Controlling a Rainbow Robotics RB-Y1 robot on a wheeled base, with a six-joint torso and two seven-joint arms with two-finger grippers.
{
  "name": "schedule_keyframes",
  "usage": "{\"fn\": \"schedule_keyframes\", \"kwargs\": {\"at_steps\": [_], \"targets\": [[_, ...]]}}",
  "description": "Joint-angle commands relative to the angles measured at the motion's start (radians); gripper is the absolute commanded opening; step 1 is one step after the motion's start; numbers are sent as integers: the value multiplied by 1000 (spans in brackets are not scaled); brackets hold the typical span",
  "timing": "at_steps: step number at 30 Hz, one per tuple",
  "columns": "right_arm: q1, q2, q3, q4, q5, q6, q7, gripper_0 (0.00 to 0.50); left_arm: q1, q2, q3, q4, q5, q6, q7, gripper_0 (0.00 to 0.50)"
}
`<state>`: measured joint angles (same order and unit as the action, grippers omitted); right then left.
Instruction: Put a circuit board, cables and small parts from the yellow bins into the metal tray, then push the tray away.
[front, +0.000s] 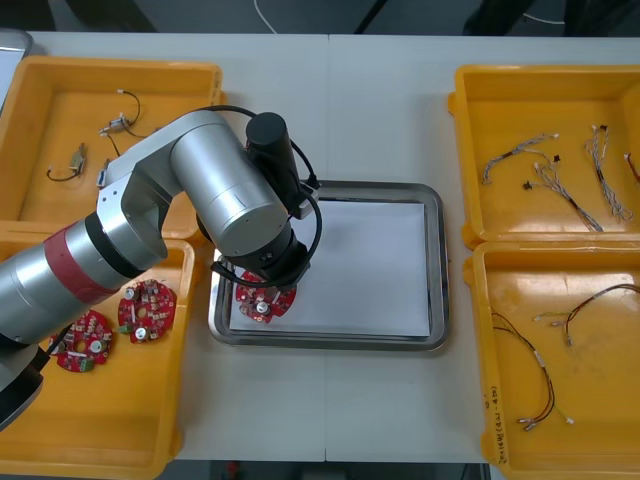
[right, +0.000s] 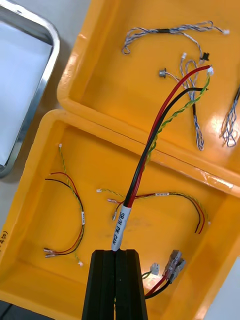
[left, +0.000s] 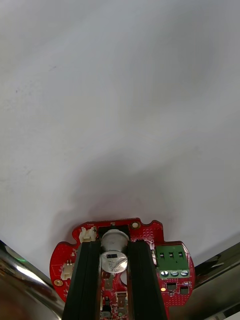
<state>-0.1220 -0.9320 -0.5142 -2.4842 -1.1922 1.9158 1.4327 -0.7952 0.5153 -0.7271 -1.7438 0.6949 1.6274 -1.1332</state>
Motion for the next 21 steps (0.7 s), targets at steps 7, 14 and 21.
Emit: {"fn": "schedule_keyframes", "kwargs": {"at_steps": [7, 14, 21], "targets": [[-16, -48, 62, -87, -58, 4, 146, 0, -45, -5, -11, -8, 11, -12, 98, 500], [-18, -48, 72, -117, -84, 4, 147, 0, -45, 8, 5, -22, 15, 2, 105, 500], [-18, -48, 79, -133, -93, 4, 147, 0, -45, 23, 123, -76, 55, 115, 101, 500]]}}
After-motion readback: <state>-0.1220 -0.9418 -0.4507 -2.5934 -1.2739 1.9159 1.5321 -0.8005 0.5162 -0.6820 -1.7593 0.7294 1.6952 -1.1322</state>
